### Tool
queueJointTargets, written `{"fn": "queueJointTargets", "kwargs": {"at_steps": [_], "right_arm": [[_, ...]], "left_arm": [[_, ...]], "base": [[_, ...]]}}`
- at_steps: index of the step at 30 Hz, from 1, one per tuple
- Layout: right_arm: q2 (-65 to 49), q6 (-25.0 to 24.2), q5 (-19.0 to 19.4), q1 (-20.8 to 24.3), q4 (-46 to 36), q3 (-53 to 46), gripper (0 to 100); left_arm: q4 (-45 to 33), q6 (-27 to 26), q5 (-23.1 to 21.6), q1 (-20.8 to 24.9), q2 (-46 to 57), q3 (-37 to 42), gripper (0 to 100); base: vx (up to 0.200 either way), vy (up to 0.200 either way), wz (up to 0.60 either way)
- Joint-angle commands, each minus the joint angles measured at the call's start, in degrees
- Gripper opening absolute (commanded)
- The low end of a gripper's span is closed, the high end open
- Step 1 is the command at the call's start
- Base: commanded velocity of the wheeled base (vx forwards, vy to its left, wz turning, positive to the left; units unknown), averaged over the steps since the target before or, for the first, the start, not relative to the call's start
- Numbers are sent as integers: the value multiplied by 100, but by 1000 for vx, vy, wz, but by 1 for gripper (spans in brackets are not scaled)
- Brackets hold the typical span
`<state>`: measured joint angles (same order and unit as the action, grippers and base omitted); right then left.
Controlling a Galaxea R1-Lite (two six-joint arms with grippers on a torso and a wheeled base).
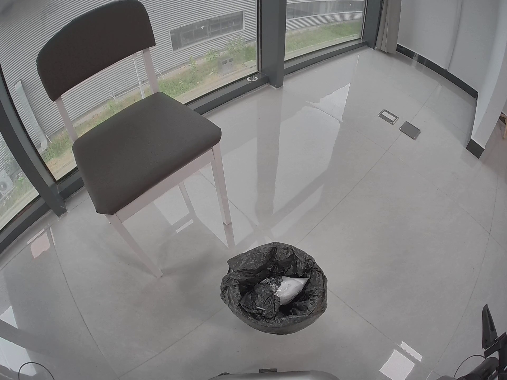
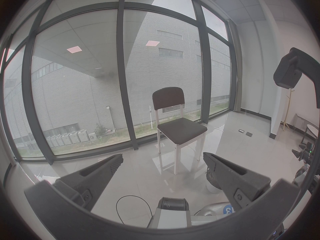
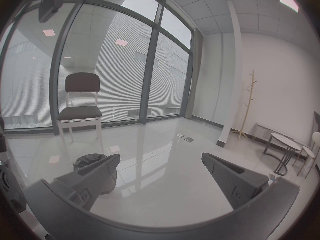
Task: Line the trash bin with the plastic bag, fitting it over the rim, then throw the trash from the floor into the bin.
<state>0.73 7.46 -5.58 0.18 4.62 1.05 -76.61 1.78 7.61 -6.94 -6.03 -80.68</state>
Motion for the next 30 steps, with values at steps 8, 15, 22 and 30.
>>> {"fn": "queueJointTargets", "kwargs": {"at_steps": [8,15,22,30], "right_arm": [[-12,-456,-110,-1,13,-105,100],[-12,-561,-101,8,13,-105,100],[-12,-553,-74,-1,13,-105,100],[-12,-632,-224,-1,13,-105,100]], "left_arm": [[1877,182,-172,17,23,1608,100],[2088,745,-1200,500,146,2065,100],[2431,894,-884,746,542,3137,100],[7247,156,-813,729,603,7057,100]], "base": [[0,0,0],[0,0,0],[0,0,0],[0,0,0]]}}
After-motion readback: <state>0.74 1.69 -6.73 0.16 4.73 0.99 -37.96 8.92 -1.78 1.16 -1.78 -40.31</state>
